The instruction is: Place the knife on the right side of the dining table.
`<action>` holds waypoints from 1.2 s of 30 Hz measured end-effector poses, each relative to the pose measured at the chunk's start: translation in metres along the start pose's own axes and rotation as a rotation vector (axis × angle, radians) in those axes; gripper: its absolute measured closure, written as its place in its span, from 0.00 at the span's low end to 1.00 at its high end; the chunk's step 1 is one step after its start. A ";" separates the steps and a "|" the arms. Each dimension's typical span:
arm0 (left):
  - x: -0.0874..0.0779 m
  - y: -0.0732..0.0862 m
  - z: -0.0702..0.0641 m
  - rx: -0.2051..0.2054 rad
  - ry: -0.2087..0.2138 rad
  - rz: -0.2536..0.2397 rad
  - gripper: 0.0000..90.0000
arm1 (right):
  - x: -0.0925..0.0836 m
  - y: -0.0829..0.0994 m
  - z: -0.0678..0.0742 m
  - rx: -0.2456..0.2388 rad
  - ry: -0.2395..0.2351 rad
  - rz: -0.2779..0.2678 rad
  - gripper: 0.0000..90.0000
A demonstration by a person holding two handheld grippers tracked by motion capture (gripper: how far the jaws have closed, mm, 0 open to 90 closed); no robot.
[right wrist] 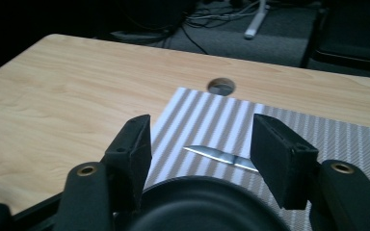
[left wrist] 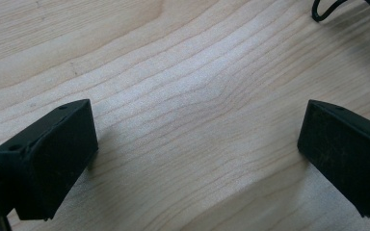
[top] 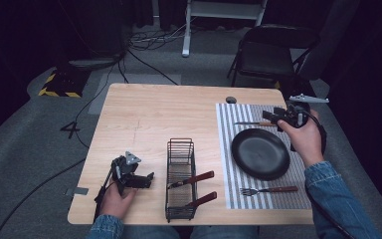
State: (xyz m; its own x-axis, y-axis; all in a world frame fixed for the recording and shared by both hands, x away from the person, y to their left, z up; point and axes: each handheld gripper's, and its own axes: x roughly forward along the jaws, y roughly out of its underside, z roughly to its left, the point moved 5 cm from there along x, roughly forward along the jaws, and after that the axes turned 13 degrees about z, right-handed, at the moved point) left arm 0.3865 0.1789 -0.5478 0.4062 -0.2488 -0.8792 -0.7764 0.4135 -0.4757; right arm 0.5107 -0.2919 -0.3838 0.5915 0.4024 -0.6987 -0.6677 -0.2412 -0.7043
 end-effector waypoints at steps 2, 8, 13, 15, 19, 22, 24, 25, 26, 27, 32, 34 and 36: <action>0.000 0.000 0.000 -0.001 0.001 0.000 0.01 | -0.005 0.003 0.010 -0.023 -0.022 -0.003 0.44; 0.000 0.000 0.000 -0.001 0.001 0.001 0.01 | -0.013 0.017 0.036 -0.068 -0.033 0.036 0.43; 0.000 0.001 -0.001 -0.004 -0.002 -0.002 0.01 | -0.018 0.042 0.064 -0.083 -0.048 -0.008 0.44; 0.000 0.001 -0.001 -0.007 -0.001 -0.003 0.01 | -0.017 0.055 0.076 -0.088 -0.074 -0.011 0.43; 0.000 0.001 -0.001 -0.005 -0.001 -0.002 0.01 | -0.021 0.076 0.092 -0.096 -0.112 -0.043 0.43; 0.000 0.000 0.000 -0.003 -0.003 -0.002 0.01 | -0.021 0.090 0.104 -0.099 -0.145 -0.057 0.43; 0.000 0.000 0.000 -0.003 -0.002 -0.001 0.00 | -0.020 0.096 0.110 -0.154 -0.138 -0.030 0.44; 0.000 0.000 0.000 -0.003 -0.002 0.000 0.00 | -0.021 0.097 0.113 -0.154 -0.151 -0.044 0.43; 0.000 0.000 0.000 -0.003 -0.002 -0.001 0.00 | -0.023 0.098 0.117 -0.154 -0.160 -0.056 0.43; 0.000 0.000 0.000 -0.004 -0.001 0.001 0.00 | -0.023 0.099 0.121 -0.166 -0.163 -0.059 0.43; 0.000 0.000 0.000 -0.005 0.000 0.001 0.00 | -0.014 0.113 0.143 -0.216 -0.193 -0.037 0.43; 0.000 0.000 0.000 -0.004 -0.002 0.001 0.00 | -0.004 0.122 0.154 -0.238 -0.217 -0.024 0.43; 0.000 0.000 0.000 -0.006 0.001 0.001 0.00 | 0.007 0.132 0.164 -0.257 -0.235 0.008 0.43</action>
State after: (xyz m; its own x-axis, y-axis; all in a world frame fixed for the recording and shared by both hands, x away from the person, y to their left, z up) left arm 0.3860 0.1786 -0.5479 0.4048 -0.2489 -0.8799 -0.7796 0.4089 -0.4744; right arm 0.3527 -0.1760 -0.4608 0.4465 0.5850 -0.6771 -0.5183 -0.4478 -0.7286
